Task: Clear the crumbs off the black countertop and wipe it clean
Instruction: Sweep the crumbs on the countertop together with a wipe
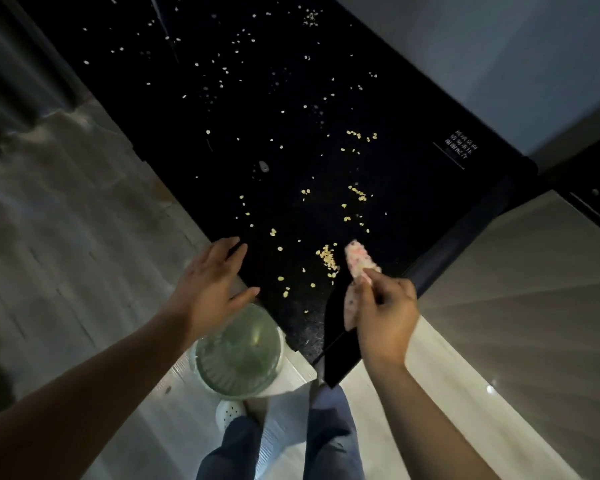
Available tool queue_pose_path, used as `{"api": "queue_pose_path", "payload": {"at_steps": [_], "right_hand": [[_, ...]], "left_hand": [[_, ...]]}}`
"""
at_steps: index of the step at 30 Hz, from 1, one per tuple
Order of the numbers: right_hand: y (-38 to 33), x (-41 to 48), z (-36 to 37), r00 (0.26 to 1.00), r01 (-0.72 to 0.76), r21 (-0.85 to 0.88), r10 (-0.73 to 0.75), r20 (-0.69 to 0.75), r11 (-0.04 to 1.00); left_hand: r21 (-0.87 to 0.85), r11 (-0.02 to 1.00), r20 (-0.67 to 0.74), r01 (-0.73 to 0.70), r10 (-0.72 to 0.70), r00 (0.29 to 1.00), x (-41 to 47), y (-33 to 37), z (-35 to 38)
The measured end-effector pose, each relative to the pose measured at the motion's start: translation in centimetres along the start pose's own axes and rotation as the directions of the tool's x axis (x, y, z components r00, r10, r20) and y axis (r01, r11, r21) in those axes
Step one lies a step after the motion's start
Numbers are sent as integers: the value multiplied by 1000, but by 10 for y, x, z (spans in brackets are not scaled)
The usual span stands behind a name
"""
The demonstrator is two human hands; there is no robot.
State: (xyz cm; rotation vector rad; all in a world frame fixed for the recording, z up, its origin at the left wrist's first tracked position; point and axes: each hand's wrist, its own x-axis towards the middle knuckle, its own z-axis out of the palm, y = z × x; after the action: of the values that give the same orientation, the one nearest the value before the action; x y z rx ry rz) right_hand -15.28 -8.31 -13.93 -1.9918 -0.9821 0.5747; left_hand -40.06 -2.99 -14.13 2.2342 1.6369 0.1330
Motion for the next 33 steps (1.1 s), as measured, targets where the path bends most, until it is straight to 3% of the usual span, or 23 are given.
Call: {"api": "queue_pose_path", "payload": {"at_steps": [6, 11, 18, 23, 27, 33], "right_hand": [[18, -51, -4, 997, -15, -101, 7, -81, 995], [1, -73, 38, 975, -105, -61, 91, -205, 993], [-36, -67, 83, 996, -72, 92, 76, -50, 993], [-27, -46, 33, 993, -2, 101, 14, -120, 995], [-15, -7, 7, 994, 10, 24, -7, -111, 1000], [-8, 10, 33, 997, -12, -104, 4, -78, 995]], "left_hand": [[-65, 998, -29, 2, -4, 1000, -2, -8, 15], [-35, 998, -22, -54, 53, 998, 2, -15, 12], [-24, 993, -49, -117, 116, 992, 7, -23, 9], [-75, 992, -45, -104, 101, 994, 20, -25, 1], [-119, 990, -51, -76, 70, 996, 25, -23, -1], [-111, 994, -83, -19, 9, 996, 25, -15, -1]]}}
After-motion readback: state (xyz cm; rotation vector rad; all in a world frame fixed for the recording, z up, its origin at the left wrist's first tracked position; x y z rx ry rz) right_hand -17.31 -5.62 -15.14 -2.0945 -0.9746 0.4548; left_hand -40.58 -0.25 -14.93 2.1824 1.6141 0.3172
